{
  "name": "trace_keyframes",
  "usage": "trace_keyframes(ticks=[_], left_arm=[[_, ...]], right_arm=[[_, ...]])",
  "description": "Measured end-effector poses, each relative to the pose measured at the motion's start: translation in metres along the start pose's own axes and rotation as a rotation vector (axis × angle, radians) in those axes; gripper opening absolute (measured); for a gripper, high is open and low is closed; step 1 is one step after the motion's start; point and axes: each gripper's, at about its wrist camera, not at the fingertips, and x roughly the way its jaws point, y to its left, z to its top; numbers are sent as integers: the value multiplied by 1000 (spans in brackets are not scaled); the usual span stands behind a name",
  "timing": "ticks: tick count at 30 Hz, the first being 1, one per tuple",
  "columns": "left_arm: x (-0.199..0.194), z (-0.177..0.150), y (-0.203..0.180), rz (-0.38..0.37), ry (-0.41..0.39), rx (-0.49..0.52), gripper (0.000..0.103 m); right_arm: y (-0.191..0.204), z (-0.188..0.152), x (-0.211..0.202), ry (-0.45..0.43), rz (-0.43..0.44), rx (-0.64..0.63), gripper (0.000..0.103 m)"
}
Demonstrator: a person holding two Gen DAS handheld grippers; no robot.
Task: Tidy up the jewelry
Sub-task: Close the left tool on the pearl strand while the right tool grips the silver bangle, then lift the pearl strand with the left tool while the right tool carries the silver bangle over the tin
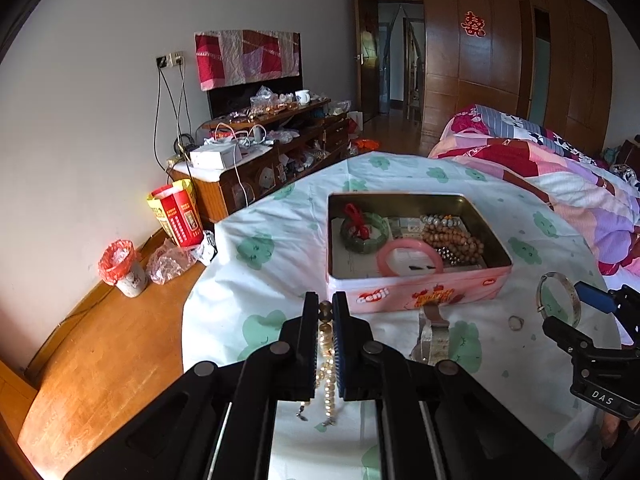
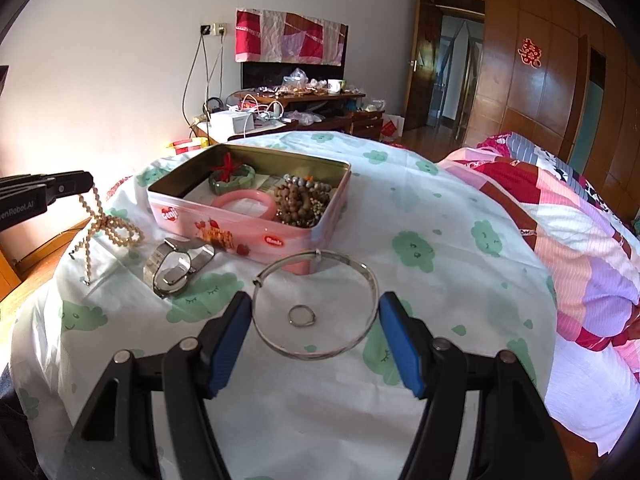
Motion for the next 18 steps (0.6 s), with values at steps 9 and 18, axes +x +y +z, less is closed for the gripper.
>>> trace_keyframes(ticks=[9, 18], left_arm=[[-9, 31, -9, 6, -61, 42, 6], [-3, 65, -22, 13, -106, 80, 6]], right_arm=[[-2, 15, -2, -25, -3, -25, 69], [-6, 44, 2, -59, -3, -44, 69]])
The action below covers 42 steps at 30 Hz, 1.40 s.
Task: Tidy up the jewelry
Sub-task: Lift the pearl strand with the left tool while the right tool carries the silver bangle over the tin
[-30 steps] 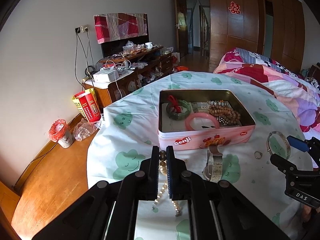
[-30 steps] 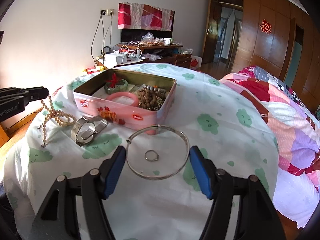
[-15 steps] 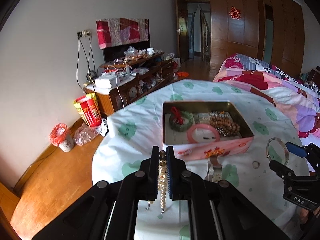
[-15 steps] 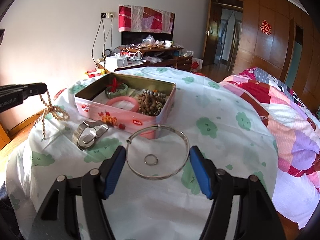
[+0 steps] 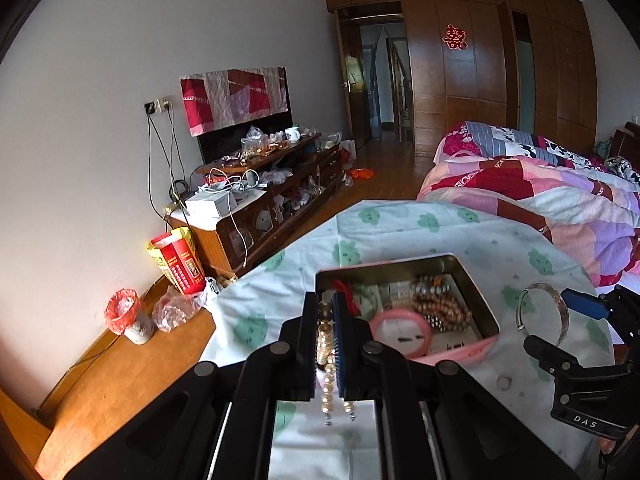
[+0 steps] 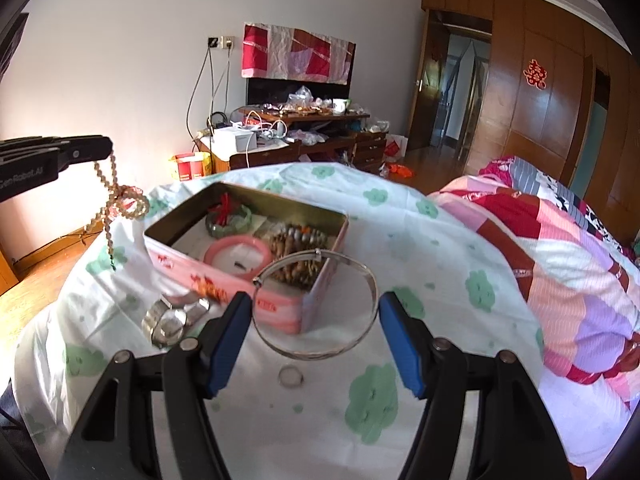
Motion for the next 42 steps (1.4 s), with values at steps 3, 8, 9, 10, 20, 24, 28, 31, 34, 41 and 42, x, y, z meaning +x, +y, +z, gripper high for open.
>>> trace_keyframes(ticks=[3, 8, 9, 10, 20, 24, 28, 31, 34, 41, 42], left_arm=[[6, 8, -1, 1, -5, 3, 6], [15, 17, -5, 7, -8, 13, 6], [18, 19, -5, 8, -8, 13, 6], [20, 20, -5, 9, -7, 13, 6], [46, 32, -3, 21, 3, 10, 6], [58, 35, -3, 29, 15, 11, 6], [69, 37, -3, 33, 26, 9, 6], [78, 37, -2, 27, 40, -2, 6], [86, 36, -1, 22, 53, -7, 6], [105, 28, -2, 24, 92, -12, 6], [107, 26, -2, 26, 96, -13, 6]], right_arm=[[-1, 7, 3, -10, -1, -6, 69], [-2, 19, 8, -18, -1, -16, 69], [-2, 22, 9, -21, -1, -21, 69], [-2, 24, 9, -23, 0, -25, 69], [0, 48, 28, -27, 11, -44, 69], [1, 53, 36, -21, 16, -43, 69], [3, 55, 46, -13, 19, -46, 69], [5, 57, 54, -5, 23, -50, 69], [7, 58, 60, -1, 25, -56, 69], [8, 62, 73, 10, 26, -57, 69], [9, 62, 75, 14, 26, -58, 69]])
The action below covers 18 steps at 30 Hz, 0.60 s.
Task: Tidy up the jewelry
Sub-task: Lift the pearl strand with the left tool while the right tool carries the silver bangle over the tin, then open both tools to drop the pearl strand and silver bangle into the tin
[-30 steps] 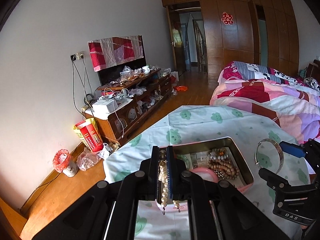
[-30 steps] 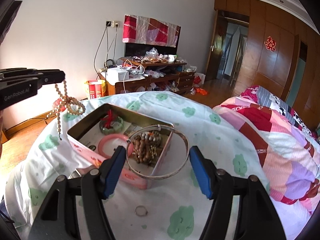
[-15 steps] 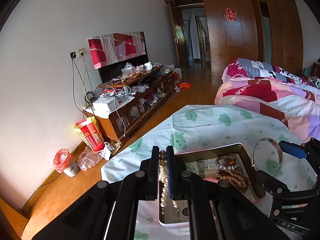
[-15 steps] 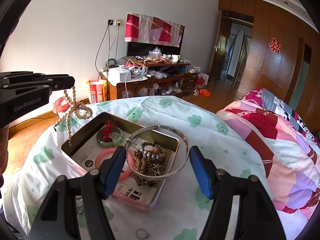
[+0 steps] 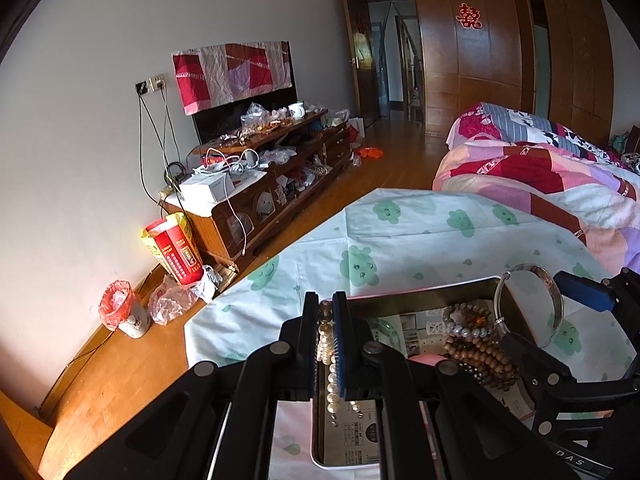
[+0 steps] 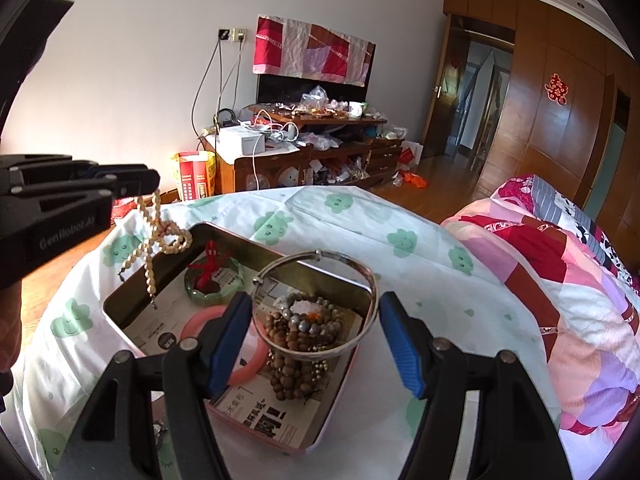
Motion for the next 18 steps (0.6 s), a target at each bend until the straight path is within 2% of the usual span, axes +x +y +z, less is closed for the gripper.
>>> trace_keyframes(ticks=[18], left_arm=[[24, -12, 4, 5, 58, 8, 6]], right_arm=[[12, -7, 33, 56, 7, -25, 69]])
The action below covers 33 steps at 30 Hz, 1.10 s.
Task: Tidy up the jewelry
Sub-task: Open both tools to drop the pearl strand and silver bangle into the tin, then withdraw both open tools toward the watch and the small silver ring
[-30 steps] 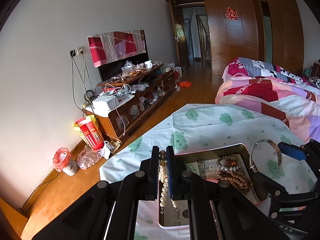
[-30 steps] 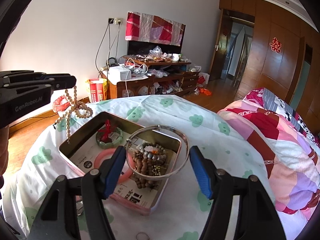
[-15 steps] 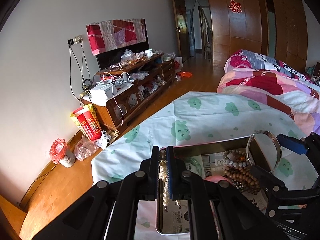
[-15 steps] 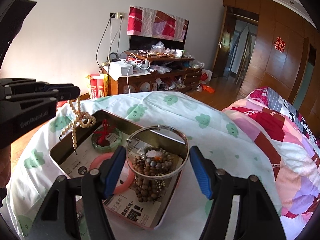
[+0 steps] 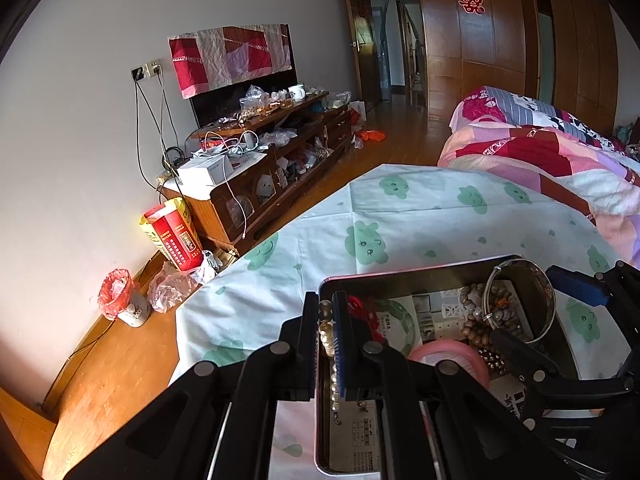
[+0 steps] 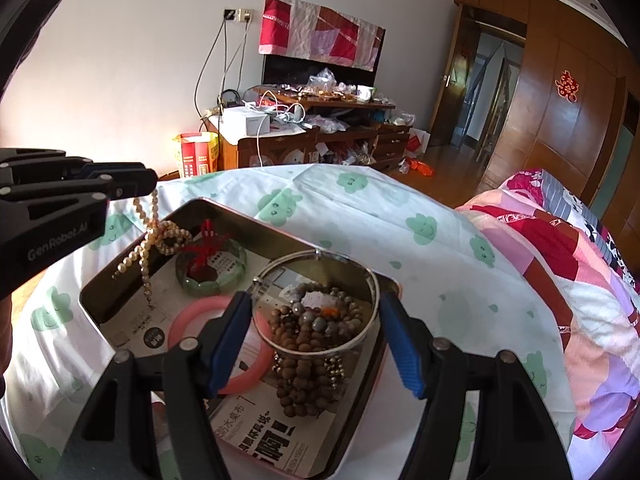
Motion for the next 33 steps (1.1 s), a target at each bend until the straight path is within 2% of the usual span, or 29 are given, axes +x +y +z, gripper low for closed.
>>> trace_keyframes(ticks=[4, 6, 7, 8, 10, 11, 25, 28, 33], left_arm=[[3, -1, 3, -19, 10, -16, 7], [5, -1, 4, -24, 27, -26, 10], [6, -2, 4, -21, 38, -30, 22], [6, -3, 4, -22, 39, -32, 37], [3, -4, 3, -2, 20, -27, 57], [1, -4, 3, 9, 10, -24, 62], [4, -9, 10, 18, 34, -39, 63], [3, -12, 11, 14, 39, -45, 63], [0, -16, 12, 12, 46, -50, 63]], right_arm=[[1, -2, 4, 13, -1, -1, 69], [2, -3, 4, 14, -8, -6, 69], [2, -4, 4, 9, -9, -5, 69], [3, -5, 3, 7, -5, -6, 69], [5, -5, 3, 9, -2, -14, 69], [6, -5, 2, 8, -6, -19, 69], [7, -8, -1, 16, -1, -12, 69], [9, -9, -2, 16, -8, -14, 74], [11, -13, -5, 17, -10, -21, 74]])
